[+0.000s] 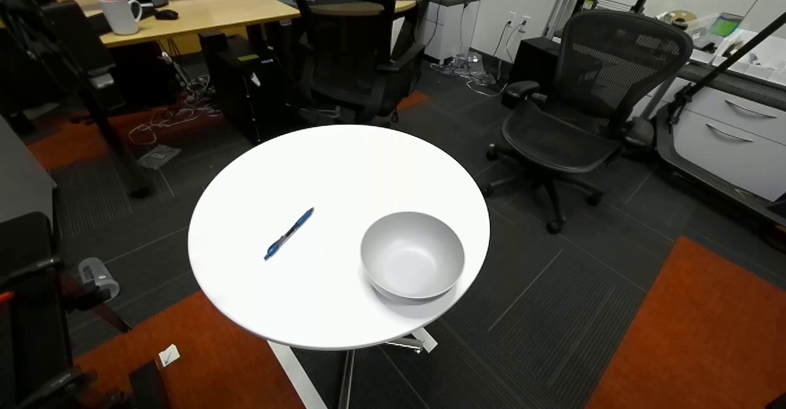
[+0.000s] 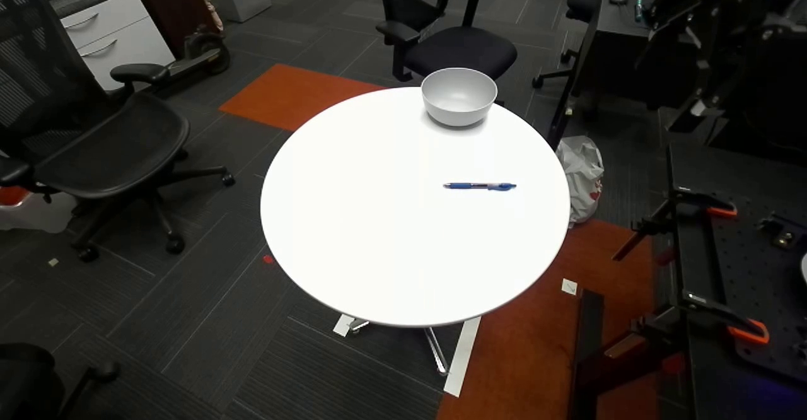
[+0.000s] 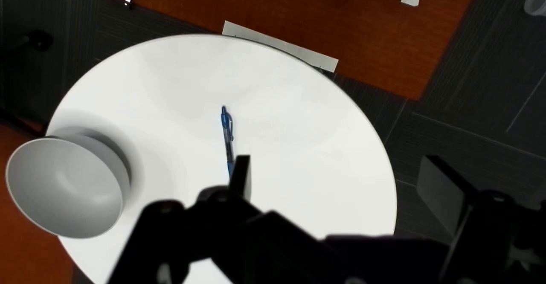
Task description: Pick up the pen and place it in the bowl.
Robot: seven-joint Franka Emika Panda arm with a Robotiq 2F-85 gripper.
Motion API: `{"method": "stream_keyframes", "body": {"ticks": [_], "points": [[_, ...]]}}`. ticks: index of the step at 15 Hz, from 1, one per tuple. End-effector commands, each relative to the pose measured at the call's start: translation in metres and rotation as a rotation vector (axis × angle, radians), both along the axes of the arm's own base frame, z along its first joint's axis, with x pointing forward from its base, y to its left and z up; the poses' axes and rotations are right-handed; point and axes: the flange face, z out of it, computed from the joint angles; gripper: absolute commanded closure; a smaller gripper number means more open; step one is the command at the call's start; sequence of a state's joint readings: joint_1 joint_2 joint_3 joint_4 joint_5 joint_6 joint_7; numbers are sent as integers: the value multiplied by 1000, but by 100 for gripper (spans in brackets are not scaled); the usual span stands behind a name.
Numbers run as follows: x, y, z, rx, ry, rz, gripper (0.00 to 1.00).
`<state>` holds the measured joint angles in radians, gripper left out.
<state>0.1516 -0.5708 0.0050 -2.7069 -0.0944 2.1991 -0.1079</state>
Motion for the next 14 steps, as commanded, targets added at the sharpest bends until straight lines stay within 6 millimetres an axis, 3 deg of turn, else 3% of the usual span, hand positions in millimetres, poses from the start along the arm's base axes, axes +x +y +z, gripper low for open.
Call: {"method": "stream_keyframes", "body": {"ticks": [1, 7, 14], "points": [[4, -3, -3, 12, -1, 5, 0], [35, -17, -38, 25, -73, 2, 0], [63, -35, -101, 22, -36, 70, 0]]}}
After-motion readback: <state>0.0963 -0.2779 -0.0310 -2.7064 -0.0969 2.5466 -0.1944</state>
